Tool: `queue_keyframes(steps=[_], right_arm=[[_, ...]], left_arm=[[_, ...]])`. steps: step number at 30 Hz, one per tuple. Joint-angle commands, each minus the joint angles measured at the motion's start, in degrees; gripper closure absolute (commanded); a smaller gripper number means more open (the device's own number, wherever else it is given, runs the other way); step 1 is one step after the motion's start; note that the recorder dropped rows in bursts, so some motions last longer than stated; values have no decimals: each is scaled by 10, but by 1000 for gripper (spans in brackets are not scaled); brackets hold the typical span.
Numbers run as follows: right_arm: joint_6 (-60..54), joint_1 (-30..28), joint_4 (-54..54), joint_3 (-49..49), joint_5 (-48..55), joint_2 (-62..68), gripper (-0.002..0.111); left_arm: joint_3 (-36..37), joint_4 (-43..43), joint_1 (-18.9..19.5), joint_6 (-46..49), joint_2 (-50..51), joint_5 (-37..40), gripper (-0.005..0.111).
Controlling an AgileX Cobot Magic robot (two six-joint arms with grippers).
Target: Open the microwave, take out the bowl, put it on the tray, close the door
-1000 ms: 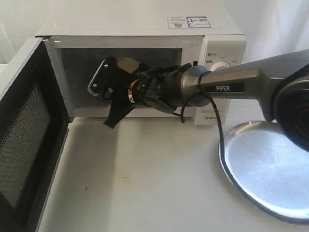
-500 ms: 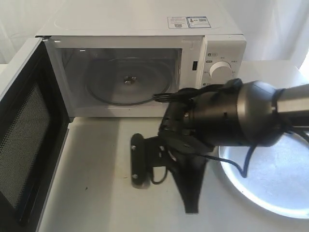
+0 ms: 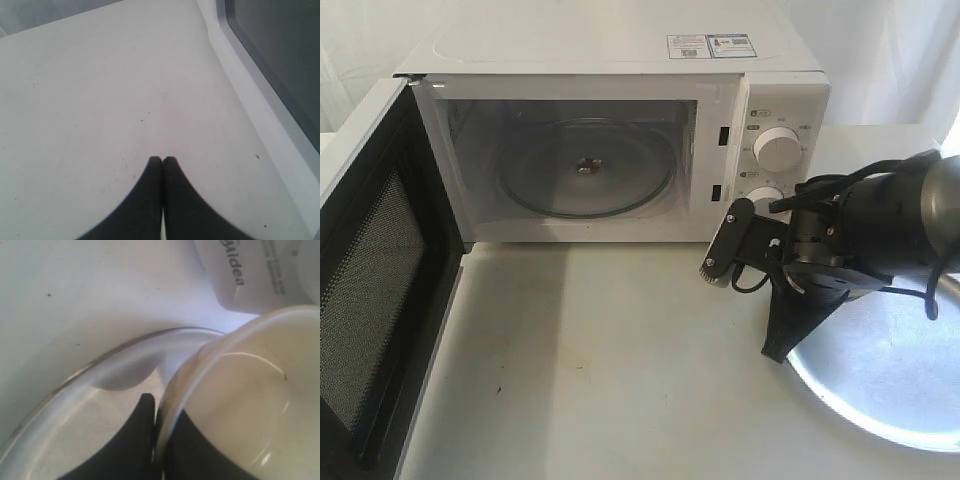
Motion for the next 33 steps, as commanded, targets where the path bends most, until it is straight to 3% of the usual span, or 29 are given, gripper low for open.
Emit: queue_keyframes(steps=[1, 8, 11, 15, 20, 24, 26, 29, 33], right_arm=[[19, -15, -27, 0, -13, 7, 104], [19, -15, -9, 1, -8, 8, 71], [20, -15, 2, 1, -1, 8, 65], [1, -10, 42, 1, -16, -3, 72], [1, 26, 85, 1, -135, -62, 75], [24, 82, 97, 1, -371, -121, 79], [49, 108, 97, -3, -551, -135, 87], [-11, 154, 97, -40, -790, -124, 104], [-99, 227, 144, -140, -788, -81, 108]], left_arm=[[-1, -5, -3, -2, -1, 1, 107], [-1, -5, -3, -2, -1, 1, 107], [-1, -5, -3, -2, -1, 1, 107], [-1, -5, -3, -2, -1, 1, 107], [-1, -5, -3, -2, -1, 1, 107], [-1, -5, -3, -2, -1, 1, 107], [-1, -5, -3, -2, -1, 1, 107], [-1, -5, -3, -2, -1, 1, 107], [-1, -5, -3, -2, -1, 1, 107]])
